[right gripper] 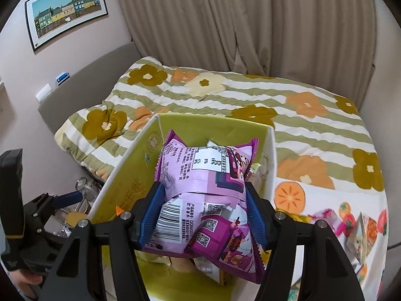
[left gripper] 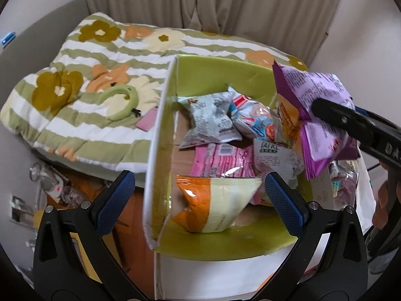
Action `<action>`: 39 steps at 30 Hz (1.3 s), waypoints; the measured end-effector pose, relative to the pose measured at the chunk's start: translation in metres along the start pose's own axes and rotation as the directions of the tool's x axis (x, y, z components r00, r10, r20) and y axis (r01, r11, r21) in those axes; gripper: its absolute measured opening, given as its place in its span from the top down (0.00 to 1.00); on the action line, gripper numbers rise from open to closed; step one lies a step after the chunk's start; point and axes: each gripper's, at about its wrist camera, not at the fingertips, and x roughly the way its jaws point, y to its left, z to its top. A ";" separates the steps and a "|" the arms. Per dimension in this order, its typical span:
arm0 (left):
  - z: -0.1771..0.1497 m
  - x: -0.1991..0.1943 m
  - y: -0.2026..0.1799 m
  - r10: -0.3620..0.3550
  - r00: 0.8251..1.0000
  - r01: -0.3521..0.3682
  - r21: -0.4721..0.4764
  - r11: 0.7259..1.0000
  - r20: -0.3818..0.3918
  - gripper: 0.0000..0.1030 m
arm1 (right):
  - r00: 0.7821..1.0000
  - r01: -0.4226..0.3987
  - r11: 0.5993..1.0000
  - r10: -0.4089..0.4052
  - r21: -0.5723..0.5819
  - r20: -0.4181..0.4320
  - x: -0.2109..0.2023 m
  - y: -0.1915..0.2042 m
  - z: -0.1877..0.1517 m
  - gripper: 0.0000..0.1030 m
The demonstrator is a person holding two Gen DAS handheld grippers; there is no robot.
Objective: Organize snacks
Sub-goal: 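Release the orange-and-cream bag with the left tool while the right tool drops the purple bag, then move both tools back over the snacks and grasp the brown bag with the left tool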
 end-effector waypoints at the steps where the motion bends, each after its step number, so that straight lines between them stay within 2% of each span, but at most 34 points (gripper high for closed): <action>1: 0.001 -0.002 0.002 0.010 1.000 -0.010 -0.004 1.000 0.005 0.00 | 1.000 -0.008 1.000 0.008 -0.004 -0.002 0.004 0.001 0.004 0.42; 7: 0.008 -0.005 0.014 0.034 0.999 -0.033 -0.039 0.999 0.012 0.00 | 0.997 -0.059 0.998 0.059 0.001 -0.043 0.030 0.007 0.020 0.41; 10: 0.008 -0.006 0.016 0.048 0.999 -0.047 -0.045 0.998 0.015 0.00 | 0.995 -0.088 0.996 0.088 0.019 -0.038 0.039 0.012 0.024 0.36; 11: 0.007 -0.006 0.018 0.048 0.999 -0.047 -0.051 0.998 0.012 0.00 | 0.994 -0.103 0.994 0.104 0.027 -0.031 0.041 0.014 0.025 0.30; 13: 0.004 -0.006 0.019 0.046 0.999 -0.046 -0.062 0.997 0.007 0.00 | 0.989 -0.146 0.989 0.146 0.036 -0.015 0.041 0.017 0.025 0.00; 17: -0.002 -0.007 0.020 0.041 0.999 -0.041 -0.065 0.997 0.002 0.00 | 0.985 -0.171 0.985 0.170 0.022 0.040 0.031 0.019 0.018 0.00; 23: -0.007 -0.016 0.016 0.036 0.999 -0.036 -0.059 0.998 0.009 0.00 | 0.991 -0.135 0.991 0.135 0.012 0.023 0.020 0.019 0.007 0.00; 28: -0.010 -0.031 0.012 0.028 0.999 -0.027 -0.037 0.999 0.032 0.00 | 0.991 -0.124 0.992 0.123 0.022 0.046 0.001 0.016 0.000 0.00; 33: -0.014 -0.048 -0.001 0.007 0.998 -0.007 0.002 1.000 0.065 0.00 | 0.993 -0.086 0.996 0.083 0.036 0.081 -0.027 0.016 -0.010 0.00; 39: -0.021 -0.066 -0.027 -0.054 0.994 0.048 0.068 0.997 0.093 0.00 | 0.991 -0.024 0.998 0.015 0.060 0.133 -0.066 0.008 -0.028 0.00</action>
